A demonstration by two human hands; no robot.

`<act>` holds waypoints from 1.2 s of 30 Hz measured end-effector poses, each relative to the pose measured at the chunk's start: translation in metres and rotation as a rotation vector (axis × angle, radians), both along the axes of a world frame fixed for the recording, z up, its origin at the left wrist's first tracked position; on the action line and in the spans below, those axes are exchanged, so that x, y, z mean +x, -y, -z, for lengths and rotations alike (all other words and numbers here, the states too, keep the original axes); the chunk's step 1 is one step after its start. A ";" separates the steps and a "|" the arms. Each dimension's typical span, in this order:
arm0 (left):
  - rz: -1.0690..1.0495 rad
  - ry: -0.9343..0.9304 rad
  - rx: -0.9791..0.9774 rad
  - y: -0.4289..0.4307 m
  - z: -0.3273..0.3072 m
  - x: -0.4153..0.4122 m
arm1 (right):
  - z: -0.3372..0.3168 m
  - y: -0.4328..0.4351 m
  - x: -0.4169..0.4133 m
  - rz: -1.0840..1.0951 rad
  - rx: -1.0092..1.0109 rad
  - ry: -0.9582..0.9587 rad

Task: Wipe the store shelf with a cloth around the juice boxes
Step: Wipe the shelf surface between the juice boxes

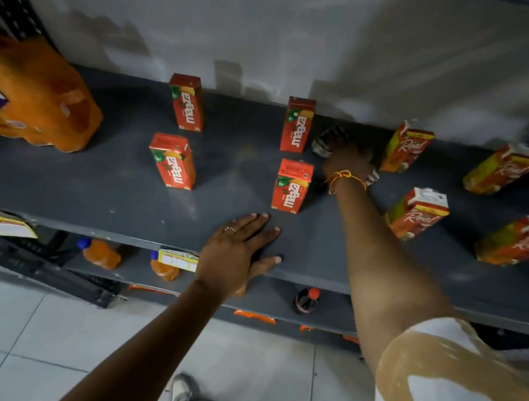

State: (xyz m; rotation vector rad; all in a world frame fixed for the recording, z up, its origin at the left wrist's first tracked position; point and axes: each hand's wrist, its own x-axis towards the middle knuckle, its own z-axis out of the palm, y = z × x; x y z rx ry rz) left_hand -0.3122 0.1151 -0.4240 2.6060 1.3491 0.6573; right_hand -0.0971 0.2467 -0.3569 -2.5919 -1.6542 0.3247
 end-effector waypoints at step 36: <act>-0.058 -0.162 -0.117 0.026 -0.025 -0.029 | -0.001 0.210 -0.067 -0.240 0.121 -0.138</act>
